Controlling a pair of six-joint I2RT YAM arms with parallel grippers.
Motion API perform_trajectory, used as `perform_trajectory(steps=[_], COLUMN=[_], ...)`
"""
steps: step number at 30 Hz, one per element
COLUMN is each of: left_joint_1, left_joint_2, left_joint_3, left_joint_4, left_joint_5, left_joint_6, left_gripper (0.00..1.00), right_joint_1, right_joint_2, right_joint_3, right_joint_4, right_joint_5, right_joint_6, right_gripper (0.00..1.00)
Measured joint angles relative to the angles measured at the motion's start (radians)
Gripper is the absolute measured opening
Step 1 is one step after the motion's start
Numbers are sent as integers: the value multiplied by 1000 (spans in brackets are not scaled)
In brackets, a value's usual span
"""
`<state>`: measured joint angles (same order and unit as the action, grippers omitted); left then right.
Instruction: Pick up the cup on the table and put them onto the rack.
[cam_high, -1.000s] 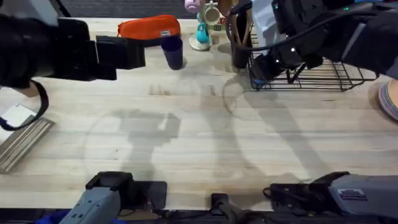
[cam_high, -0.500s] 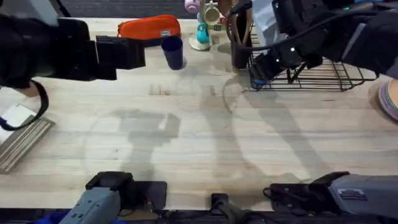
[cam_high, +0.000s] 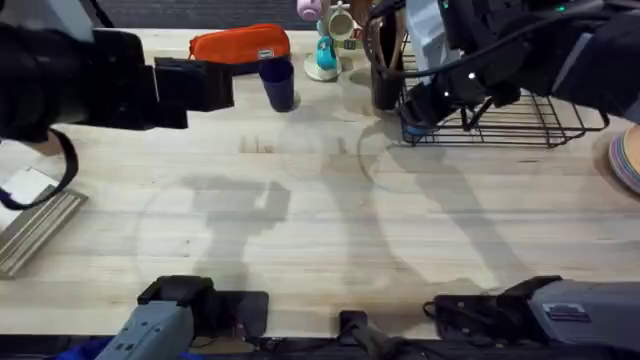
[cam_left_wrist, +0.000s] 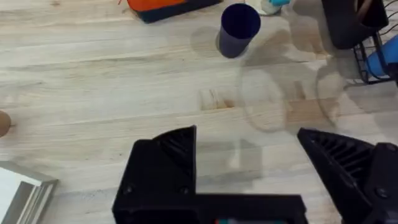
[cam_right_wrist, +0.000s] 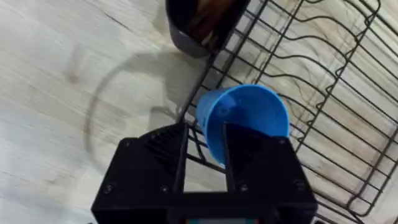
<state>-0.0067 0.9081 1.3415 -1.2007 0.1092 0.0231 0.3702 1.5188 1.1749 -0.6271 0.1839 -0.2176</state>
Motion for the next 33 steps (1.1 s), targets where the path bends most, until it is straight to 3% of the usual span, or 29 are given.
perform_trajectory(steps=[12, 21, 30, 33], left_joint_1=[0, 0, 0, 0], left_joint_2=[0, 0, 0, 0], left_joint_3=[0, 0, 0, 0], left_joint_4=[0, 0, 0, 0], left_joint_5=[0, 0, 0, 0], left_joint_6=[0, 0, 0, 0], left_gripper=[993, 994, 993, 993], right_joint_1=[3, 3, 3, 3], right_joint_2=[-6, -95, -195, -236], right_joint_3=[18, 19, 19, 19], right_joint_4=[-10, -32, -49, -50], right_joint_5=[-8, -9, -12, -13], right_joint_6=[0, 0, 0, 1], right_gripper=[360, 401, 659, 866])
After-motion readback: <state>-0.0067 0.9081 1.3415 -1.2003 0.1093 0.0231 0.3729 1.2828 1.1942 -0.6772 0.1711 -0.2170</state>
